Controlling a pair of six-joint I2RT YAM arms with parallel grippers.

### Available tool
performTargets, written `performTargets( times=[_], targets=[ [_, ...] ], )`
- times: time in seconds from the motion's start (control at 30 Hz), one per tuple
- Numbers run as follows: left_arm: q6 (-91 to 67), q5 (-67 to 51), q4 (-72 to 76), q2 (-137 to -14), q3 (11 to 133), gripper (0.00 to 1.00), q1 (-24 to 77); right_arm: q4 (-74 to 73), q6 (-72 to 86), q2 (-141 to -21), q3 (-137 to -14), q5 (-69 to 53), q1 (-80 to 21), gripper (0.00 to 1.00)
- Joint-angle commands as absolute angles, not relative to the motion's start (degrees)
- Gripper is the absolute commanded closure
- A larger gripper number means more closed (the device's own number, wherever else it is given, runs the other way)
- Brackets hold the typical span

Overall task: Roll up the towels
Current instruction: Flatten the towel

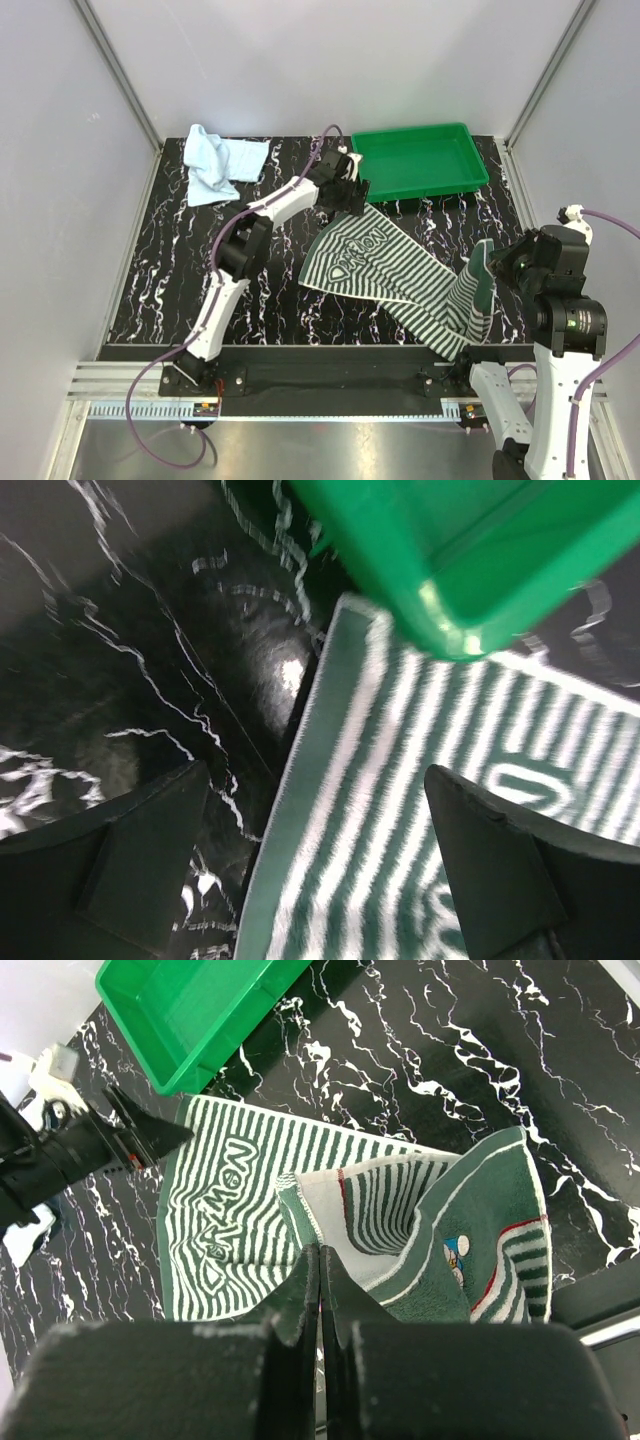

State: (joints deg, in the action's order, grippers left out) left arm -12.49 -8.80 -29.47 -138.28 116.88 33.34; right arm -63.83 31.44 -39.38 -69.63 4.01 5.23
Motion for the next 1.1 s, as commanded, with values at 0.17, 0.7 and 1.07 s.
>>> performTargets(
  times=[0.17, 0.7, 1.07],
  targets=[
    [-13.5, -5.4, -33.0, -143.1, 125.1, 0.09, 34.5, -63.0, 30.2, -39.6, -70.8, 1.8, 5.1, 1.00],
    [-11.5, -0.9, -37.4, -147.1, 128.2, 0.85, 39.5, -62.6, 30.8, -38.9, -69.0, 1.7, 5.1, 1.00],
    [-12.6, 6.0, -34.8, -120.1, 108.9, 1.00, 38.9, -62.0, 29.9, -41.8, -74.7, 3.2, 5.1, 1.00]
  ],
)
